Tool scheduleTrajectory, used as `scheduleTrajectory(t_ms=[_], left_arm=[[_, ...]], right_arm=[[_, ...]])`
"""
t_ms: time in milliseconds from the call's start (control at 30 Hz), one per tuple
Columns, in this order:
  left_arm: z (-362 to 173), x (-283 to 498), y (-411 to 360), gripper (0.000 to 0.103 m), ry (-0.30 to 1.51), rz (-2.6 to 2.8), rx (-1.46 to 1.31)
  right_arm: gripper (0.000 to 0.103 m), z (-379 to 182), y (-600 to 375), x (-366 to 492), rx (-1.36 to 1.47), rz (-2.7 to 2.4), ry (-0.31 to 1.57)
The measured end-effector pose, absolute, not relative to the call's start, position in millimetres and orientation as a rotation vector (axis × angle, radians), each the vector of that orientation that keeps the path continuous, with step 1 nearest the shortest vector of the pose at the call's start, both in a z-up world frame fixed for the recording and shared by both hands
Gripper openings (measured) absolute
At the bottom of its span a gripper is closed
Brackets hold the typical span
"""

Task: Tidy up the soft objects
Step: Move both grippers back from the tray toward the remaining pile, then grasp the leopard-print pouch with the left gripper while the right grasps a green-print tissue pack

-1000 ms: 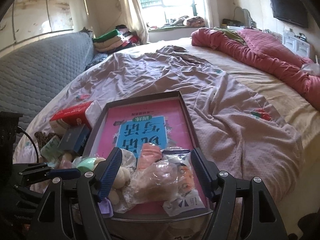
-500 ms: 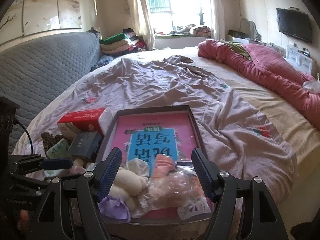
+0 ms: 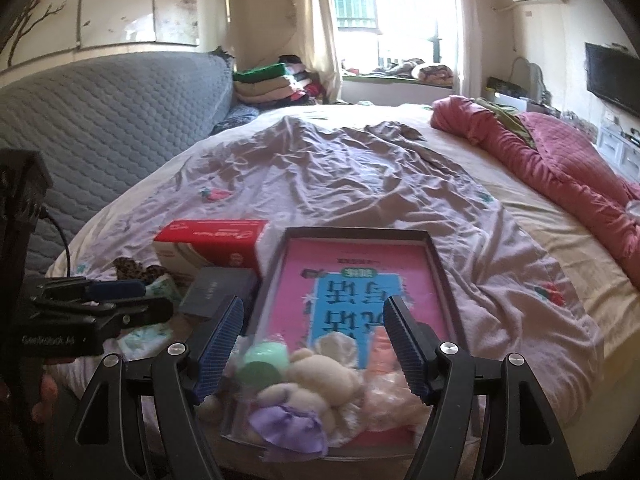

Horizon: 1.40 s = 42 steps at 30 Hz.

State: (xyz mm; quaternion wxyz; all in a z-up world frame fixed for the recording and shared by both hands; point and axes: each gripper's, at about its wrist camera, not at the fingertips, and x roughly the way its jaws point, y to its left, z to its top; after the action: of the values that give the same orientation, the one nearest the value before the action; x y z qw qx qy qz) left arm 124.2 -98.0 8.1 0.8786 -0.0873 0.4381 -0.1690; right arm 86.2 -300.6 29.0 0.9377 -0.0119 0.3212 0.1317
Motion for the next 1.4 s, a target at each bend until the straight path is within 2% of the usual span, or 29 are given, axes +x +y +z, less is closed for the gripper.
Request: scheduleTrajectory(t_ms=[400,900,1300,1400], left_arm=[[6.1,131.9,-50.1,0.063,0.903,-0.287,-0.249],[-10.6,143.4,53.5,0.063,0.902,-0.097,-0.366],[-35.9,150.9,61.5,0.063,0.963,-0.080,-0.366],[-44.1,154.2,60.7,0.063,0.983,-0.069,-0.367]], right_arm=[[0.074,19.3,-243.4,88.9,-0.091,0.372,0.699],[0.074,-10.4,-183.1,83.7,-0.159,0.504,0.784],[0.075,-41.7,-118.6,81.8,-0.292,0.716,0.837],[0.077,-55.5,-104.3,84.7,-0.334,0.763,0.870]])
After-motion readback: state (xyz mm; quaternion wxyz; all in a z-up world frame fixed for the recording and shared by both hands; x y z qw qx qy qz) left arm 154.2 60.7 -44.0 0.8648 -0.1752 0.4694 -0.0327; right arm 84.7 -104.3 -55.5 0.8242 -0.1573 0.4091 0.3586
